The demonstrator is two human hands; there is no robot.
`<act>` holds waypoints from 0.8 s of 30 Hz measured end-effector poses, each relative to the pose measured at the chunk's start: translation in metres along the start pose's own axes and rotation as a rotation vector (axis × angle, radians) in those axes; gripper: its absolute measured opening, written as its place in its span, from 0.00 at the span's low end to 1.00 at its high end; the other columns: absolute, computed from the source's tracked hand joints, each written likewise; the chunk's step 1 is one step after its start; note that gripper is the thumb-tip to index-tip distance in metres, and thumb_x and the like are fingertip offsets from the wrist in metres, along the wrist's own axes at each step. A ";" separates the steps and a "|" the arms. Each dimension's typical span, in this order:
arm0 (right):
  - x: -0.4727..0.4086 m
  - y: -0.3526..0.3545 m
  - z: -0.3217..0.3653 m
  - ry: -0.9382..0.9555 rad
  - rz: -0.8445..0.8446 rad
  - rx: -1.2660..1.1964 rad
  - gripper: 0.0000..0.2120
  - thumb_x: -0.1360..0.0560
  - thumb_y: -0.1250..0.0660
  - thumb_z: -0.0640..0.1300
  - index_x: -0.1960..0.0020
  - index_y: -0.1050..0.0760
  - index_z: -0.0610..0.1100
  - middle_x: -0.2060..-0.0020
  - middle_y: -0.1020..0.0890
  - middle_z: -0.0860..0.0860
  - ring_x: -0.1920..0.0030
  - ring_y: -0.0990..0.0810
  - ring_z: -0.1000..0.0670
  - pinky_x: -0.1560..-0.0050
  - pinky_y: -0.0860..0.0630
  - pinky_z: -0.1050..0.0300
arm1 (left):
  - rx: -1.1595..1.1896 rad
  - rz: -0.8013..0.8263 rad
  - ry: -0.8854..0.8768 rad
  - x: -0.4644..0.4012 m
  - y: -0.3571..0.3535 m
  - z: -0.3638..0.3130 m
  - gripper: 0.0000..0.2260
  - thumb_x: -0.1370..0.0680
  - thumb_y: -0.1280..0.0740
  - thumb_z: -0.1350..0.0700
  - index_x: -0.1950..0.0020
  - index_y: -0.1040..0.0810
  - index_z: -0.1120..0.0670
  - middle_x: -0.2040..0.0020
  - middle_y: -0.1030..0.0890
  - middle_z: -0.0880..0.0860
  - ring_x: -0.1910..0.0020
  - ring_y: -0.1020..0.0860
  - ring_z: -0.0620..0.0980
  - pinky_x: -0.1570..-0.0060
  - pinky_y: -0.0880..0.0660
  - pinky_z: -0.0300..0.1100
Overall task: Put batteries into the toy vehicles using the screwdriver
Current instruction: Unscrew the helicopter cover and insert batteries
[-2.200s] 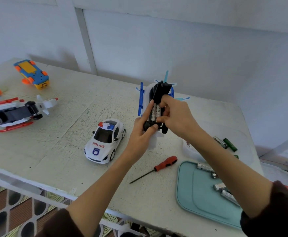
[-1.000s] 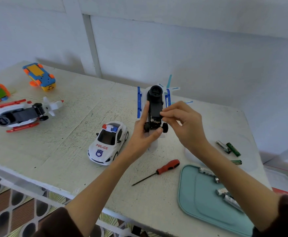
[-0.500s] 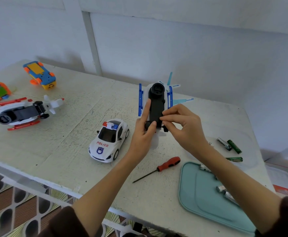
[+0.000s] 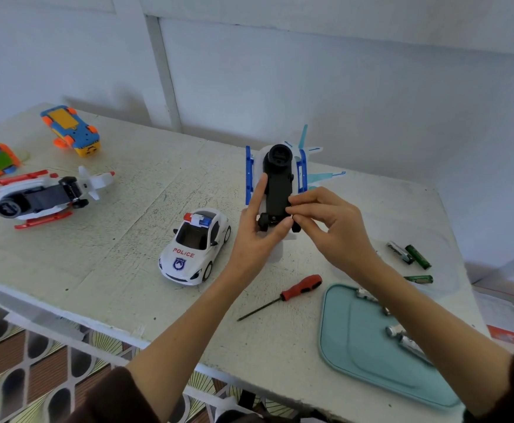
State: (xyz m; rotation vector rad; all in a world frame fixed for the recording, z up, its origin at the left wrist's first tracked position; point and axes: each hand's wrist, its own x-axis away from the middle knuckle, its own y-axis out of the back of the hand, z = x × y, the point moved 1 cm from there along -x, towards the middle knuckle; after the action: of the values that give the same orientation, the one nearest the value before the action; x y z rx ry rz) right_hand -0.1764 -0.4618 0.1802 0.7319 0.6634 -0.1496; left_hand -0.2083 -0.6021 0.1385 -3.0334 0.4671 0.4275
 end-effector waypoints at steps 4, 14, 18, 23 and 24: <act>-0.004 0.013 0.002 -0.075 0.088 -0.077 0.09 0.26 0.34 0.34 0.48 0.20 0.40 0.51 0.18 0.49 0.49 0.21 0.56 0.46 0.24 0.64 | 0.008 0.005 -0.041 0.001 -0.001 -0.004 0.31 0.23 0.33 0.64 0.31 0.43 0.37 0.33 0.29 0.46 0.40 0.23 0.41 0.49 0.26 0.30; 0.039 0.016 -0.018 -0.075 0.421 0.073 0.08 0.33 0.26 0.35 0.56 0.18 0.43 0.61 0.22 0.52 0.61 0.27 0.56 0.59 0.31 0.67 | -0.051 -0.053 -0.048 -0.010 0.004 -0.002 0.31 0.21 0.35 0.63 0.28 0.48 0.41 0.35 0.28 0.52 0.49 0.23 0.35 0.49 0.27 0.29; 0.061 -0.004 -0.020 0.132 0.563 0.292 0.17 0.41 0.21 0.41 0.53 0.18 0.42 0.63 0.24 0.47 0.61 0.30 0.49 0.66 0.28 0.54 | -0.070 -0.039 -0.051 -0.012 0.005 0.003 0.31 0.21 0.34 0.62 0.29 0.47 0.41 0.37 0.28 0.45 0.46 0.23 0.37 0.47 0.27 0.31; 0.068 -0.021 -0.023 0.196 0.499 0.370 0.14 0.43 0.19 0.43 0.58 0.17 0.44 0.66 0.26 0.47 0.66 0.29 0.46 0.69 0.33 0.58 | -0.084 -0.014 -0.049 -0.015 0.007 0.004 0.31 0.21 0.37 0.65 0.28 0.50 0.45 0.39 0.28 0.43 0.50 0.23 0.35 0.49 0.26 0.31; 0.068 -0.021 -0.023 0.194 0.479 0.361 0.12 0.42 0.20 0.41 0.59 0.17 0.44 0.66 0.26 0.47 0.65 0.30 0.47 0.69 0.33 0.58 | -0.081 -0.014 -0.041 -0.015 0.008 0.004 0.31 0.20 0.37 0.65 0.27 0.50 0.45 0.39 0.28 0.43 0.48 0.23 0.36 0.48 0.26 0.31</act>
State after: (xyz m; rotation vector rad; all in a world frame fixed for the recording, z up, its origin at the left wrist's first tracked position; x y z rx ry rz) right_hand -0.1419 -0.4555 0.1136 1.2438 0.6329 0.2518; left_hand -0.2254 -0.6048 0.1386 -3.0964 0.4368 0.5191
